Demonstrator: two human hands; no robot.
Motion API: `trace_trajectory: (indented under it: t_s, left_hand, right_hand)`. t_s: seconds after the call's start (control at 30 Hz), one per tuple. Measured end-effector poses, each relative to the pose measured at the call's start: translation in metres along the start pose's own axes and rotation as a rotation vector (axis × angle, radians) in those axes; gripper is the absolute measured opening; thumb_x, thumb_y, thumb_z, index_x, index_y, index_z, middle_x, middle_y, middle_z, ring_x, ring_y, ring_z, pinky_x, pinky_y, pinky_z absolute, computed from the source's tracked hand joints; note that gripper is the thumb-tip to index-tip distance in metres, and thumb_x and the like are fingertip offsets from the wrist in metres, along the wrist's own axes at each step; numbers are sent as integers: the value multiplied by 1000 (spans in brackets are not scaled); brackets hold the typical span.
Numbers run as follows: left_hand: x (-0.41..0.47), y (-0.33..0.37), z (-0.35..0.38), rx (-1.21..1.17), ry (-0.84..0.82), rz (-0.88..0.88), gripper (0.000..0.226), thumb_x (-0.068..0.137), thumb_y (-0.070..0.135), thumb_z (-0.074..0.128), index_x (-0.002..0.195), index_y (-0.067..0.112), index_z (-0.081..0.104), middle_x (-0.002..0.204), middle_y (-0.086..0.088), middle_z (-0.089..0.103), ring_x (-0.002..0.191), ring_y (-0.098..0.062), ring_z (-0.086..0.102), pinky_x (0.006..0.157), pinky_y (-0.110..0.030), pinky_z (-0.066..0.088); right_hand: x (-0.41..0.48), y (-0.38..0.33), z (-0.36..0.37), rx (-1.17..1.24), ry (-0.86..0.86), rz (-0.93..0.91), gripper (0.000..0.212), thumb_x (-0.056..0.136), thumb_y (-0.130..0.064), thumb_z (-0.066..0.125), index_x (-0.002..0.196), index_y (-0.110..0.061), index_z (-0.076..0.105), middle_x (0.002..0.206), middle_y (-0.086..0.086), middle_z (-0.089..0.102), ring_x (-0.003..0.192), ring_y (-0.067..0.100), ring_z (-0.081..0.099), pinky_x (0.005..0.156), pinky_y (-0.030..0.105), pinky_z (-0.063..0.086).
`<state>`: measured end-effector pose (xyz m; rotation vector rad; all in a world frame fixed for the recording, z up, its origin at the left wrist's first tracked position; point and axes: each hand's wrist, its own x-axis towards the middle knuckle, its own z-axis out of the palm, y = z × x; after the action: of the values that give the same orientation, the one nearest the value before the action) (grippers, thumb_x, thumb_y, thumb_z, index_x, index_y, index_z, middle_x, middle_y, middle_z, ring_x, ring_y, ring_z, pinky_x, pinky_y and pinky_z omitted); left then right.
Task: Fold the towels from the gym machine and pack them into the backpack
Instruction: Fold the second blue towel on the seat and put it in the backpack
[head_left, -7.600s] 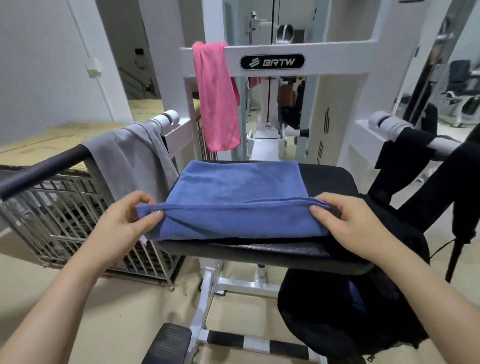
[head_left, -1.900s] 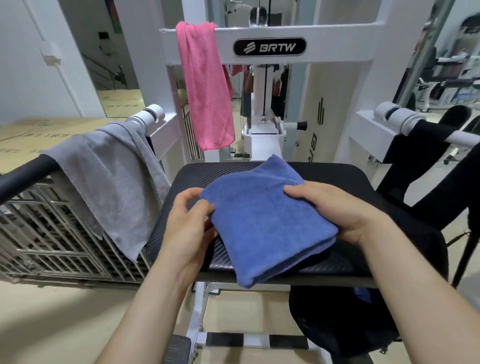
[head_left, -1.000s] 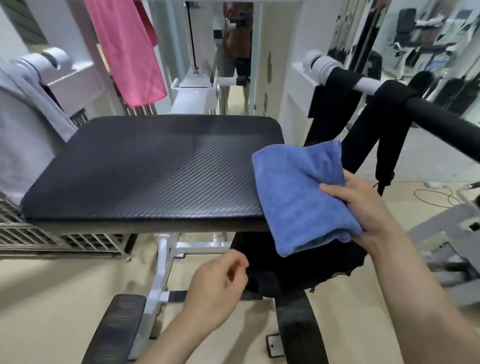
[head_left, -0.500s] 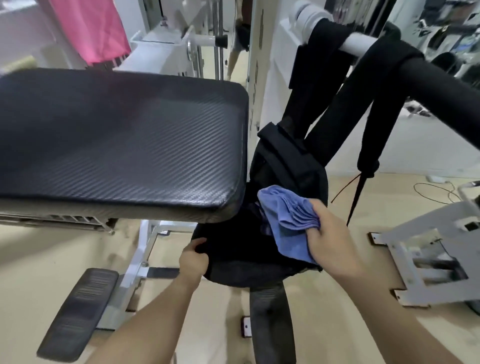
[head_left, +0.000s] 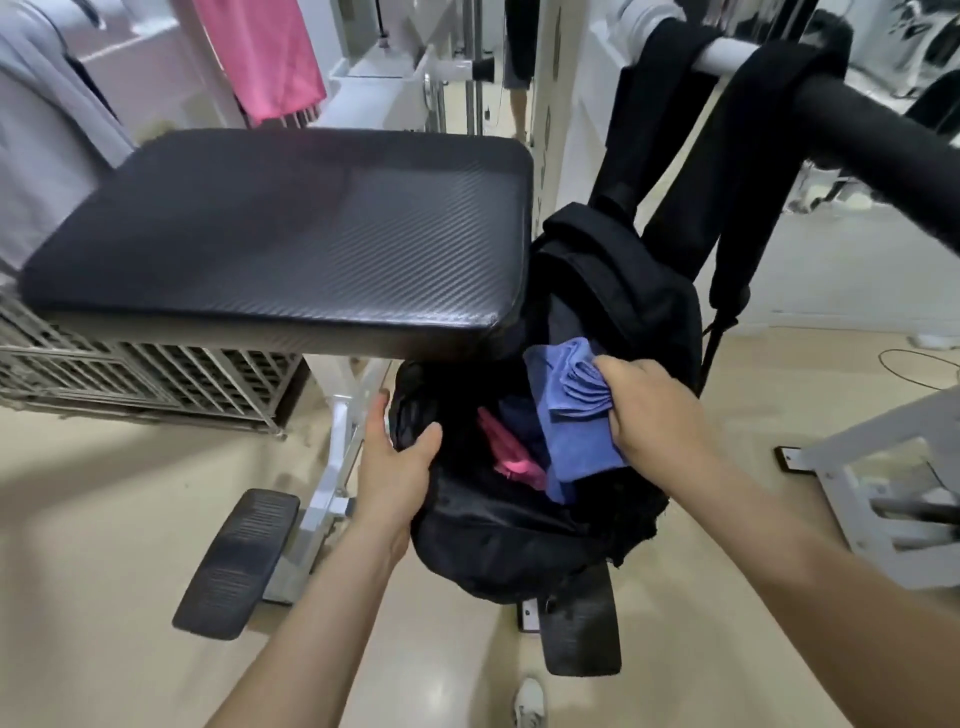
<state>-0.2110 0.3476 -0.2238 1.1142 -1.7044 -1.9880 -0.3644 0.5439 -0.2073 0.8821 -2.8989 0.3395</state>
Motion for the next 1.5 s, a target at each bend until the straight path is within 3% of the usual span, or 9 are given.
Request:
trace_trajectory:
  t_s: [0.2, 0.33, 0.43, 0.6, 0.77, 0.97, 1.07, 1.27, 1.5]
  left_hand:
    - [-42, 17, -51, 207, -208, -133, 17, 93, 9, 57, 108, 10, 64, 94, -11, 75, 86, -28, 72, 76, -41, 59]
    - [-64, 19, -63, 262, -318, -165, 14, 93, 11, 53, 101, 18, 61, 88, -7, 74, 77, -26, 69, 55, -29, 52]
    - [-72, 19, -69, 297, -391, -175, 15, 91, 8, 51, 92, 19, 62, 80, -2, 72, 77, -26, 67, 66, -38, 53]
    - [-82, 20, -72, 340, -528, -176, 18, 91, 6, 49, 93, 19, 61, 80, -2, 71, 74, -25, 65, 61, -33, 53]
    - [-83, 24, -71, 312, -605, -195, 17, 92, 6, 50, 96, 19, 61, 83, -4, 70, 70, -21, 64, 48, -24, 48]
    - [-79, 17, -65, 252, -689, -256, 36, 78, 17, 57, 114, 13, 58, 111, -20, 69, 97, -38, 67, 74, -48, 53]
    - [-76, 12, -65, 236, -730, -282, 37, 77, 16, 57, 114, 14, 58, 107, -15, 68, 112, -48, 57, 93, -68, 40]
    - [-65, 12, -64, 226, -727, -290, 25, 77, 14, 60, 101, 18, 65, 104, -13, 67, 102, -39, 59, 93, -65, 36]
    - [-62, 16, -57, 228, -743, -318, 27, 77, 12, 60, 104, 17, 64, 106, -13, 69, 105, -38, 63, 101, -67, 32]
  right_hand:
    - [-19, -48, -16, 113, -7, -21, 27, 83, -11, 49, 109, -18, 52, 97, 9, 66, 88, 36, 59, 62, 36, 39]
    - [-35, -81, 0, 488, -293, -74, 14, 81, -6, 52, 80, -19, 56, 83, 3, 66, 83, 26, 61, 71, 38, 46]
    - [-37, -87, 30, 298, -442, 32, 15, 81, -5, 49, 74, -18, 45, 86, 5, 61, 86, 30, 59, 71, 36, 44]
    - [-33, -96, 67, -48, -484, 142, 21, 87, -13, 52, 108, -13, 52, 115, 12, 60, 106, 33, 59, 77, 36, 43]
    - [-47, -91, 107, -279, -93, -6, 39, 83, -10, 63, 121, -13, 54, 109, 14, 55, 99, 34, 56, 75, 42, 49]
    - [-48, -74, 152, -103, -767, -16, 32, 94, -22, 53, 125, -14, 49, 138, 12, 50, 124, 29, 50, 94, 32, 43]
    - [-46, -62, 161, -51, -840, 79, 65, 92, -18, 53, 148, -11, 23, 155, 7, 25, 141, 25, 29, 108, 33, 31]
    - [-21, -63, 151, -30, -514, 260, 53, 91, -21, 50, 142, -11, 36, 143, 17, 39, 132, 32, 40, 104, 36, 40]
    - [-10, -54, 149, -23, -870, 317, 87, 89, -22, 54, 153, -27, -5, 161, 12, -3, 147, 34, 7, 116, 49, 23]
